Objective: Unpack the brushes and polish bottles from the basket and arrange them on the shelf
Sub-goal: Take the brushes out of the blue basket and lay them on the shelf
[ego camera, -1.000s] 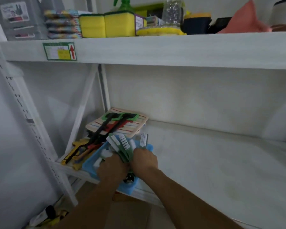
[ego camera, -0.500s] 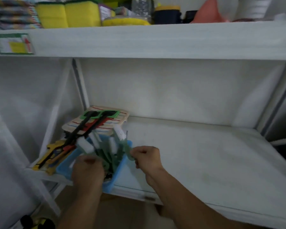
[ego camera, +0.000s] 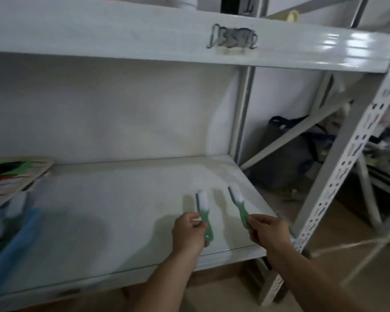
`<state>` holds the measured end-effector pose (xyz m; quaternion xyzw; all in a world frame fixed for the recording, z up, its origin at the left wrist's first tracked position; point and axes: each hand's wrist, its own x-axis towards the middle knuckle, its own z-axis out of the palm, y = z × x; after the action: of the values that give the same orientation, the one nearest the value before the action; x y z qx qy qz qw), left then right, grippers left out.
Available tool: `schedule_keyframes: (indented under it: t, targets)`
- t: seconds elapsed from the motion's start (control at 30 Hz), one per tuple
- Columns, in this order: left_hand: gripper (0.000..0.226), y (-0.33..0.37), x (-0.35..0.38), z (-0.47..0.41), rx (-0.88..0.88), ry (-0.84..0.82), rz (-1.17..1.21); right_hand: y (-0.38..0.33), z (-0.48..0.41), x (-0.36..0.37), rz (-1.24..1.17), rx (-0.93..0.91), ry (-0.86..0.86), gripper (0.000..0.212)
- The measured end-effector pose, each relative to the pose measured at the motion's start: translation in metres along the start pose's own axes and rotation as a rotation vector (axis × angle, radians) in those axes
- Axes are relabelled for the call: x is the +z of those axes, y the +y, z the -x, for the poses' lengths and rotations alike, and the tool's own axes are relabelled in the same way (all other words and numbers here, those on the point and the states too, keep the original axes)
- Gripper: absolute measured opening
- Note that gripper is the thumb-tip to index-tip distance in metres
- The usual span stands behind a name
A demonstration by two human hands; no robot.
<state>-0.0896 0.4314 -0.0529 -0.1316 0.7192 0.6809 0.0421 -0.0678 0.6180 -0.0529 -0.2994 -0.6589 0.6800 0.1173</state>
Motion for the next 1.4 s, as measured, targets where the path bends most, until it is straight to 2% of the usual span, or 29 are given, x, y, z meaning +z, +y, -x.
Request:
schedule_keyframes:
  t: [0.13, 0.27, 0.33, 0.37, 0.43, 0.53, 0.7, 0.77, 0.9, 1.1, 1.17, 1.23, 1.33, 1.4]
  targets:
    - [0.016, -0.008, 0.060, -0.016, -0.015, 0.008, -0.150, 0.013, -0.037, -0.020, 0.056, 0.026, 0.064, 0.003]
    - [0.021, -0.020, 0.081, -0.034, 0.005, 0.020, -0.339, 0.020, -0.047, -0.020, 0.214, -0.023, 0.074, 0.009]
    - [0.016, -0.011, 0.080, -0.027, 0.067, 0.001, -0.475, 0.020, -0.043, -0.018, 0.289, -0.060, 0.079, 0.008]
    - [0.015, -0.007, 0.078, -0.022, 0.107, -0.022, -0.537, 0.021, -0.040, -0.017, 0.315, -0.076, 0.091, 0.017]
    - [0.028, -0.002, 0.067, -0.013, 0.183, -0.057, -0.598, 0.023, -0.031, -0.012, 0.350, -0.125, 0.106, 0.025]
    - [0.029, 0.000, 0.023, 0.004, 0.259, -0.058, -0.560, 0.019, -0.008, 0.008, 0.381, -0.214, 0.097, 0.021]
    - [0.014, 0.000, -0.095, 0.014, 0.287, 0.075, -0.548, 0.004, 0.057, 0.089, 0.442, -0.384, -0.175, 0.016]
    - [0.013, 0.005, -0.152, 0.013, 0.283, 0.183, -0.532, 0.002, 0.083, 0.132, 0.451, -0.427, -0.299, 0.018]
    - [0.017, 0.010, -0.271, 0.005, 0.253, 0.501, -0.585, 0.003, 0.130, 0.225, 0.490, -0.527, -0.511, 0.021]
    - [0.039, -0.001, -0.413, -0.015, -0.001, 0.788, -0.666, 0.002, 0.205, 0.351, 0.568, -0.722, -0.748, 0.017]
    - [0.043, -0.009, -0.439, -0.023, -0.061, 0.797, -0.669, 0.004, 0.226, 0.387, 0.675, -0.768, -0.801, 0.016]
    - [0.044, -0.015, -0.449, -0.032, -0.088, 0.726, -0.680, 0.005, 0.246, 0.418, 0.852, -0.806, -0.824, 0.019]
    - [0.050, -0.014, -0.448, -0.041, -0.112, 0.705, -0.701, 0.007, 0.266, 0.448, 1.080, -0.874, -0.796, 0.018]
    - [0.052, -0.010, -0.442, -0.042, -0.123, 0.705, -0.738, 0.009, 0.271, 0.457, 1.150, -0.879, -0.754, 0.015]
